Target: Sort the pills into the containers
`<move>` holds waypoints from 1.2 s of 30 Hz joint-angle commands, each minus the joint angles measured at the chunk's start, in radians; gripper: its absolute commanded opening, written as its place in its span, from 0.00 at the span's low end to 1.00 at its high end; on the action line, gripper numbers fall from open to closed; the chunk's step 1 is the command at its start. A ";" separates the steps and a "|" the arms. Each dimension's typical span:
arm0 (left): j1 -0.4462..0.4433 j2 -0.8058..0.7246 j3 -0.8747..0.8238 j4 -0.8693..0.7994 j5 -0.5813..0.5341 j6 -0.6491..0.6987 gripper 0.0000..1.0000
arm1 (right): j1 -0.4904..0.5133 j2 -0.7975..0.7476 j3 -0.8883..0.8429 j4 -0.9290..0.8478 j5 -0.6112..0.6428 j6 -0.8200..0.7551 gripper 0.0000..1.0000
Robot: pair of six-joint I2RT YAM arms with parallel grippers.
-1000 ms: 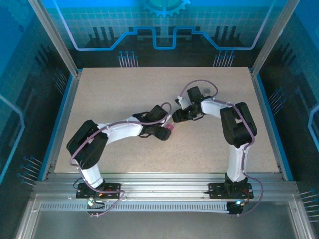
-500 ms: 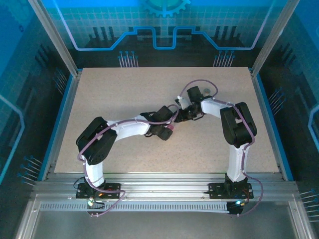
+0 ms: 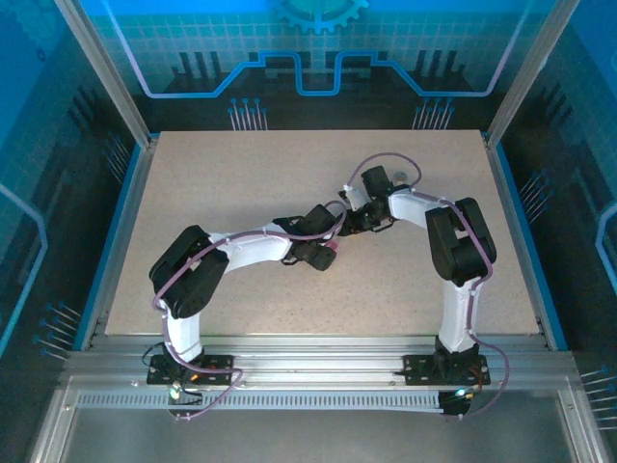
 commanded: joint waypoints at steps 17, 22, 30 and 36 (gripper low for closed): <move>0.012 0.027 -0.003 0.068 -0.110 -0.036 0.68 | 0.012 0.049 0.007 -0.089 0.011 0.008 0.43; 0.012 -0.005 0.013 0.070 -0.033 -0.069 0.68 | 0.012 0.056 0.014 -0.099 0.011 0.009 0.42; 0.013 -0.066 0.029 0.052 0.013 -0.102 0.68 | 0.013 0.061 0.018 -0.105 0.012 0.008 0.41; 0.013 -0.037 0.046 0.023 -0.002 -0.082 0.69 | 0.013 0.059 0.019 -0.105 0.011 0.007 0.41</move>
